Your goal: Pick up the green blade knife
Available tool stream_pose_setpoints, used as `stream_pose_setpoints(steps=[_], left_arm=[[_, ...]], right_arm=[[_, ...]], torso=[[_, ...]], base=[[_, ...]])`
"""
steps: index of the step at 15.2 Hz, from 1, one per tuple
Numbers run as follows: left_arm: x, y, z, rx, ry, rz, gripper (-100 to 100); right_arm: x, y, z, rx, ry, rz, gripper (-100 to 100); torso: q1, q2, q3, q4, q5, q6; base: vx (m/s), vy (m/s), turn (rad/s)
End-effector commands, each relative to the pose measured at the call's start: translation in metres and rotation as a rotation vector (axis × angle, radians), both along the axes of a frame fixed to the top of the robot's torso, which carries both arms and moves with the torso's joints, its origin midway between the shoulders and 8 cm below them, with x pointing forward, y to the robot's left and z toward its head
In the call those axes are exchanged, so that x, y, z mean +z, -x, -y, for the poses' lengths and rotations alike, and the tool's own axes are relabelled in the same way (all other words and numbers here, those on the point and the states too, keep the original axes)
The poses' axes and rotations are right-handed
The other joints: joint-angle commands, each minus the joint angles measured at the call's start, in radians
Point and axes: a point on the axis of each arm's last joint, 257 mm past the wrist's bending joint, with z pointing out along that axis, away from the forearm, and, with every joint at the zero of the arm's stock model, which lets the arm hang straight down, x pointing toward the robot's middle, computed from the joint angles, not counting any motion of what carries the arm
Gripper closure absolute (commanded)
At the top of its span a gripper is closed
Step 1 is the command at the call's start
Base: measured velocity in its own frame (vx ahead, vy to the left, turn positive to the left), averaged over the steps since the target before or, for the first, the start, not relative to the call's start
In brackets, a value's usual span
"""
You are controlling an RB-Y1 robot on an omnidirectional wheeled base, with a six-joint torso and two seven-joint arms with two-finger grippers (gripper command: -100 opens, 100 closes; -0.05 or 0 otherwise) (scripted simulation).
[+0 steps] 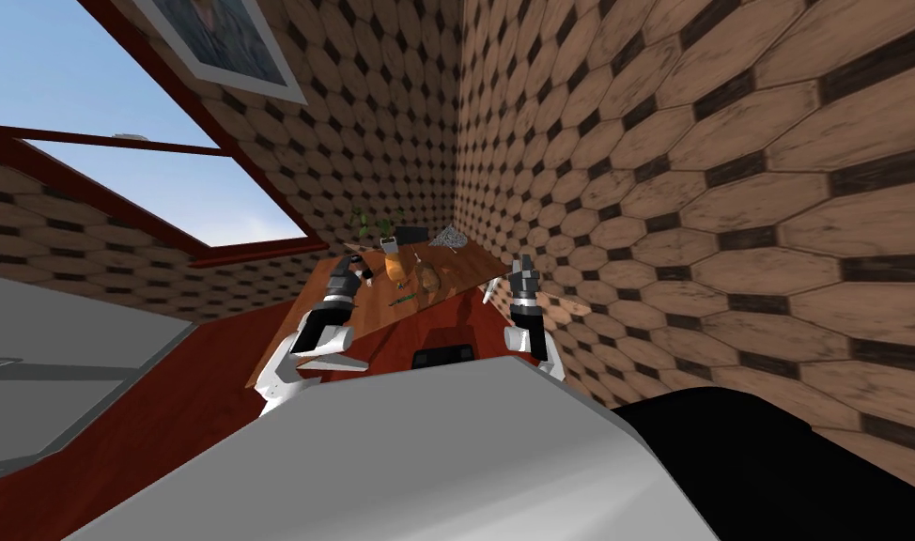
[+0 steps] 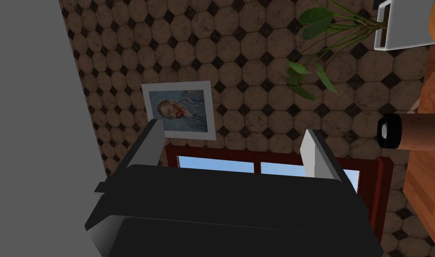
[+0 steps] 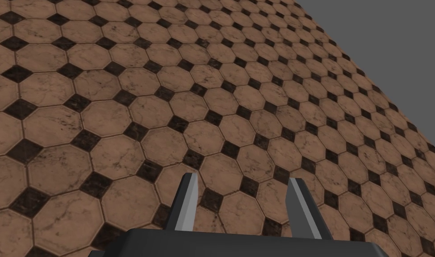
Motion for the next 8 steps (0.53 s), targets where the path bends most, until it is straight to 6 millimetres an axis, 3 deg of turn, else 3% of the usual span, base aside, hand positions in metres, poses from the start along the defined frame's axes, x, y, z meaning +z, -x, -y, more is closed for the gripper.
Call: stream_pose_setpoints(steps=[1,2,4,6,8], left_arm=[[-0.019,-0.008,-0.011,0.022,0.012,-0.061,-100],[-0.02,-0.008,-0.012,0.024,0.013,-0.066,-100],[-0.041,-0.017,-0.026,0.05,0.029,-0.131,-100],[-0.044,-0.017,-0.027,0.054,0.031,-0.142,-100],[-0.066,-0.024,-0.042,0.083,0.05,-0.21,-100]], right_arm=[[0.0,0.0,0.0,0.0,0.0,0.0,0],[0.0,0.0,0.0,0.0,0.0,0.0,0],[0.0,0.0,0.0,0.0,0.0,0.0,0],[0.0,0.0,0.0,0.0,0.0,0.0,0],[0.0,0.0,0.0,0.0,0.0,0.0,0]], torso=[[0.0,0.0,0.0,0.0,0.0,0.0],[0.0,0.0,0.0,0.0,0.0,0.0],[0.0,0.0,0.0,0.0,0.0,0.0],[0.0,0.0,0.0,0.0,0.0,0.0],[0.0,0.0,0.0,0.0,0.0,0.0]], base=[[0.014,-0.015,-0.097],[0.011,-0.009,-0.046],[0.015,-0.015,-0.087],[0.01,-0.008,-0.01],[0.012,-0.015,-0.082]])
